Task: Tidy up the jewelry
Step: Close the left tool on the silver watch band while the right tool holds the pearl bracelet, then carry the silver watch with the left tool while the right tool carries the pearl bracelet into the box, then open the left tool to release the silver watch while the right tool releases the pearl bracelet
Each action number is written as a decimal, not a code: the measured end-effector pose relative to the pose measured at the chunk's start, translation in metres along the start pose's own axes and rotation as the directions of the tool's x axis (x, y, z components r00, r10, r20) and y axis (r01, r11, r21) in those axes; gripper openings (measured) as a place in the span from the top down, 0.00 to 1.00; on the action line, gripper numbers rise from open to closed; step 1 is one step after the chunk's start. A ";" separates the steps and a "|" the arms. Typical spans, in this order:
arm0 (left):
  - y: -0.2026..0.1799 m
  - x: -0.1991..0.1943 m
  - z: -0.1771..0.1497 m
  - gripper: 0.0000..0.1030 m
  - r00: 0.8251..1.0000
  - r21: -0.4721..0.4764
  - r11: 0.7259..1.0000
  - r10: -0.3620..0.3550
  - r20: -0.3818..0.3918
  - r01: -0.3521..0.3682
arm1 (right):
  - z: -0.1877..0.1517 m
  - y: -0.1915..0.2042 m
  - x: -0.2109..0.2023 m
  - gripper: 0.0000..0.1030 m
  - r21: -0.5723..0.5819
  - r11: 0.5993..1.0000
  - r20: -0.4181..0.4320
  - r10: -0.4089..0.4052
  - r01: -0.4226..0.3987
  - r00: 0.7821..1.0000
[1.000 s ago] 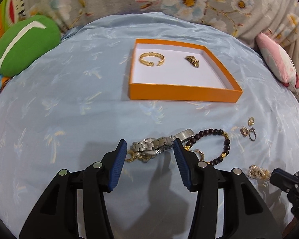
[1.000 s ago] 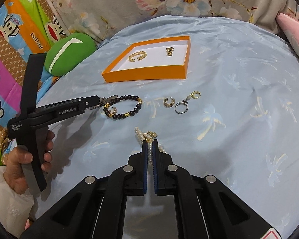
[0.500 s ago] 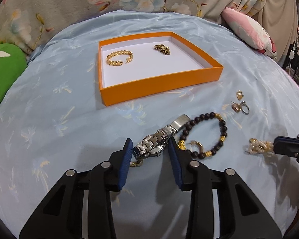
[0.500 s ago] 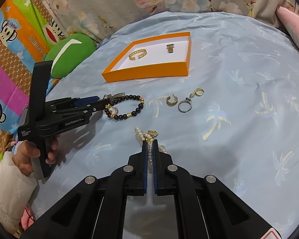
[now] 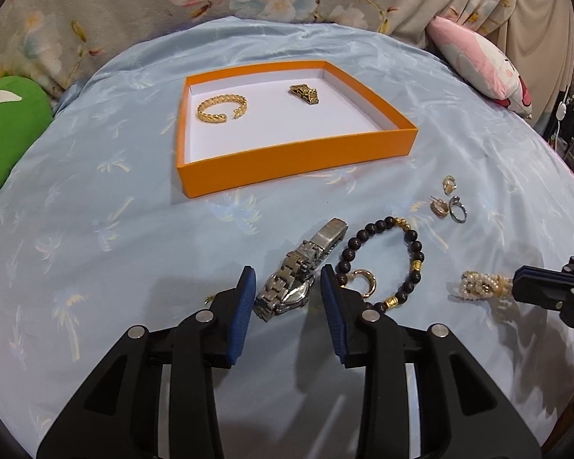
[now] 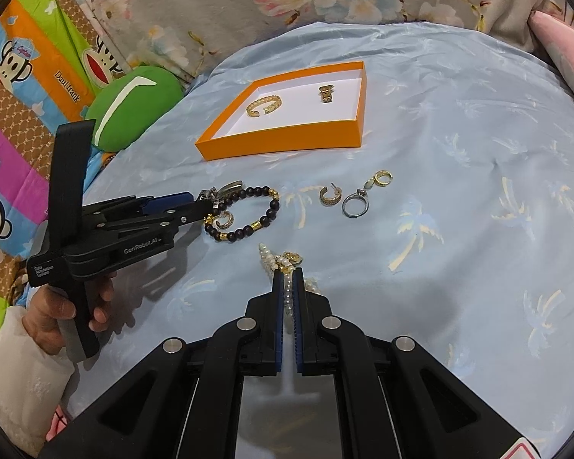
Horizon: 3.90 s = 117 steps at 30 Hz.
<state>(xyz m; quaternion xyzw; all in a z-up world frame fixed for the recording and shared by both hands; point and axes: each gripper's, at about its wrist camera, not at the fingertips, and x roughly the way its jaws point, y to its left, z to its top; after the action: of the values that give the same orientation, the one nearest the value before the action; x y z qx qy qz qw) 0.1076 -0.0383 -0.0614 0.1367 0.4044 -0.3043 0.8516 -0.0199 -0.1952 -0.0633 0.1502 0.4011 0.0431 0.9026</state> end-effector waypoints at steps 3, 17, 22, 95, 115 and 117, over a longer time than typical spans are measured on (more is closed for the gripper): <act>0.000 -0.002 0.000 0.68 1.000 -0.015 1.000 -0.010 0.002 0.010 | 0.000 0.000 -0.001 0.96 -0.001 1.000 0.001 0.002 -0.002 1.000; -0.003 -0.059 0.014 1.00 0.991 -0.091 0.993 -0.058 0.122 0.069 | 0.016 0.009 -0.024 0.96 -0.011 1.000 0.080 -0.007 0.008 0.997; -0.004 -0.048 0.011 0.76 0.997 -0.050 0.998 -0.037 0.071 0.041 | 0.012 0.008 -0.023 0.96 -0.006 1.000 0.070 -0.002 0.003 0.998; 0.044 0.041 0.129 0.91 0.993 -0.198 0.980 0.025 0.111 -0.003 | 0.169 -0.012 0.103 0.96 -0.019 0.996 0.102 -0.079 0.082 0.992; 0.053 -0.045 0.075 0.44 0.969 -0.316 0.947 0.133 0.210 -0.062 | 0.107 -0.013 0.008 0.76 -0.006 0.998 0.224 -0.060 0.063 0.973; 0.050 -0.059 0.055 0.44 0.969 -0.326 0.942 0.152 0.197 -0.081 | 0.086 -0.009 -0.003 0.74 -0.010 0.998 0.217 -0.062 0.066 0.974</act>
<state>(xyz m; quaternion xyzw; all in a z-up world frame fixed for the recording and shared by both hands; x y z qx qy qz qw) 0.1433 -0.0019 0.0183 -0.0118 0.3427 -0.1976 0.9184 0.0408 -0.2252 -0.0094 0.1333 0.3048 0.0010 0.9430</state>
